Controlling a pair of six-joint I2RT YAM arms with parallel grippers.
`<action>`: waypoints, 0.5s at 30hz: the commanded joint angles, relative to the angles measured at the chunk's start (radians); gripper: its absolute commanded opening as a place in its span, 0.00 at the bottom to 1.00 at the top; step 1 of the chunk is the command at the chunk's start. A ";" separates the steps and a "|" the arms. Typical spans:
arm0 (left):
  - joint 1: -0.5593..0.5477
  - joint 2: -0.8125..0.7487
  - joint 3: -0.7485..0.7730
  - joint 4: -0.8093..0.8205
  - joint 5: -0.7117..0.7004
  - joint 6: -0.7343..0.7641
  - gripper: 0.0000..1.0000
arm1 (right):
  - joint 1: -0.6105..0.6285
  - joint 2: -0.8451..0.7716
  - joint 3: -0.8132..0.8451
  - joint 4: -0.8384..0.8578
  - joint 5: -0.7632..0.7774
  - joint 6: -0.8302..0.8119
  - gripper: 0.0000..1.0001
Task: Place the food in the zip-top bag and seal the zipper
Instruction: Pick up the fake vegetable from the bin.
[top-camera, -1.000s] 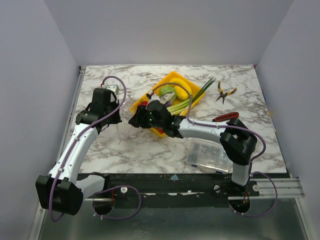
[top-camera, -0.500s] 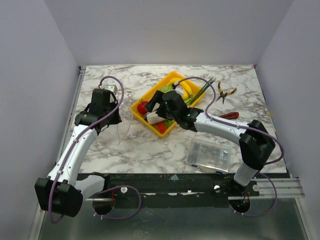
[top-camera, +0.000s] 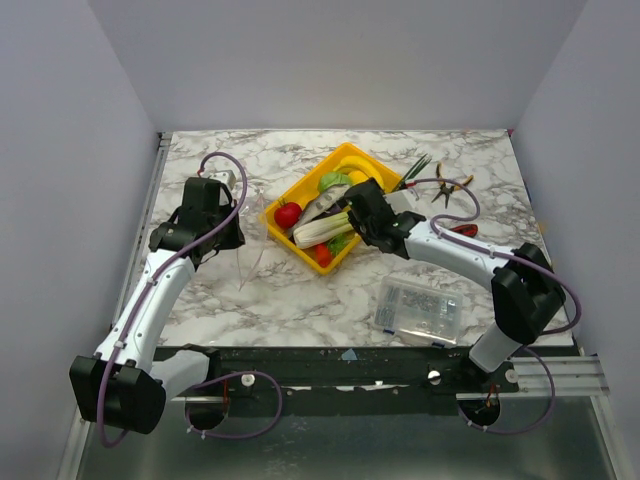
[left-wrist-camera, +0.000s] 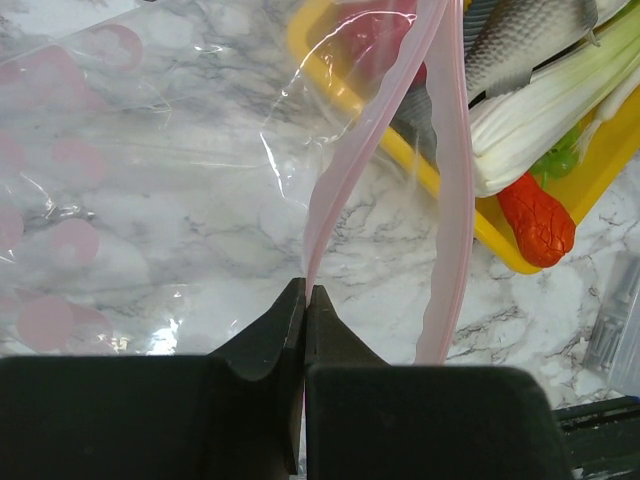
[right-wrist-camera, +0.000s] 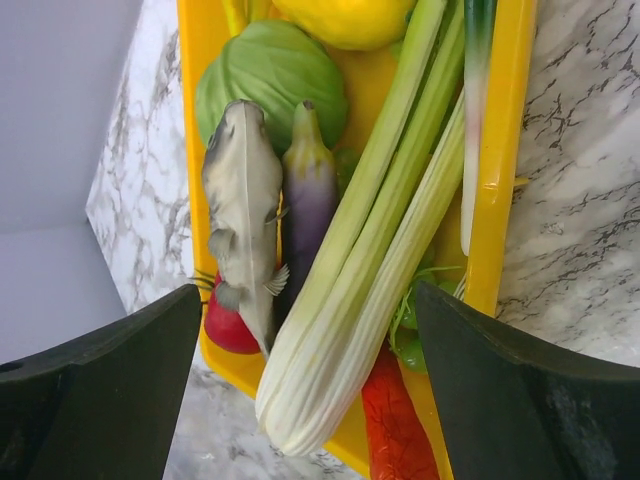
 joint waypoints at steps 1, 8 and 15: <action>0.004 0.004 0.030 0.000 0.019 -0.004 0.00 | -0.001 0.020 0.015 -0.038 0.109 0.103 0.88; 0.004 0.008 0.029 0.002 0.041 -0.001 0.00 | -0.006 0.095 0.053 -0.098 0.081 0.195 0.86; 0.004 0.012 0.031 0.001 0.049 0.003 0.00 | -0.007 0.190 0.114 -0.150 0.077 0.247 0.85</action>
